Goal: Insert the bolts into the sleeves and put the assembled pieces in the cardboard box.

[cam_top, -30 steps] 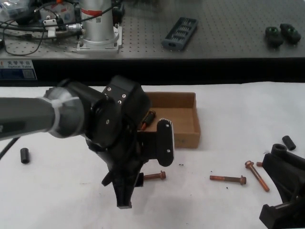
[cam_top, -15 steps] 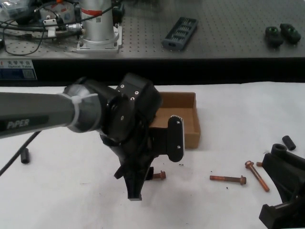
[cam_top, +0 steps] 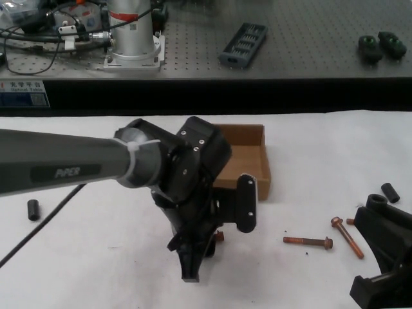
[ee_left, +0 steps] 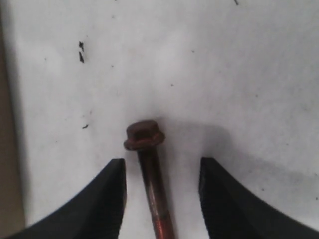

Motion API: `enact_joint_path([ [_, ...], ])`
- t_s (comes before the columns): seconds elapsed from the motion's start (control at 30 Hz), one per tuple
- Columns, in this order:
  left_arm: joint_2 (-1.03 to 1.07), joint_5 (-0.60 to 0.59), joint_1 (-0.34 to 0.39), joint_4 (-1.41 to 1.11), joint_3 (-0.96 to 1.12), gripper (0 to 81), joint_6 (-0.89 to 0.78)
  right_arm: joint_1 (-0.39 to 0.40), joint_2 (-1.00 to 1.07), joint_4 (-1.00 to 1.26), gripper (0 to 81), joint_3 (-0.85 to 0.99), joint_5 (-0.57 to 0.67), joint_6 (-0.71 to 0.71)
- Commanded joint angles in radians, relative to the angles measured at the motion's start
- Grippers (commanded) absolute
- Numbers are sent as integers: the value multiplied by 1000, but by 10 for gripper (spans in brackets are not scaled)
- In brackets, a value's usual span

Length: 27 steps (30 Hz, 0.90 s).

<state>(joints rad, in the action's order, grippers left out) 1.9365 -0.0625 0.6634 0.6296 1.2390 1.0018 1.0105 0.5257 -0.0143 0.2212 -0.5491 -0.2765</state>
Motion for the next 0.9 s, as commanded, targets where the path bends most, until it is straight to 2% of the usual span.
enact_joint_path([
  [0.0, 34, -3, 24, -1, 31, 348, 3, 4, -10, 5, 66, 2, -2, 9],
  [0.13, 63, 8, 33, 3, 33, 321, 3, 4, -10, -9, 66, 2, -2, 28],
  [0.4, 125, 113, 34, -5, 33, 22, -16, 4, -10, -9, 66, 2, -2, 28],
  [0.43, 124, 115, 34, -7, 33, 8, -16, 4, -10, -9, 66, 2, -2, 28],
  [0.77, 92, 119, 34, -56, 33, 6, -78, 4, -10, -26, 66, 2, -2, 31],
  [0.87, 48, 63, 25, -58, 33, 6, -120, 4, -10, -32, 66, 2, -2, 53],
])
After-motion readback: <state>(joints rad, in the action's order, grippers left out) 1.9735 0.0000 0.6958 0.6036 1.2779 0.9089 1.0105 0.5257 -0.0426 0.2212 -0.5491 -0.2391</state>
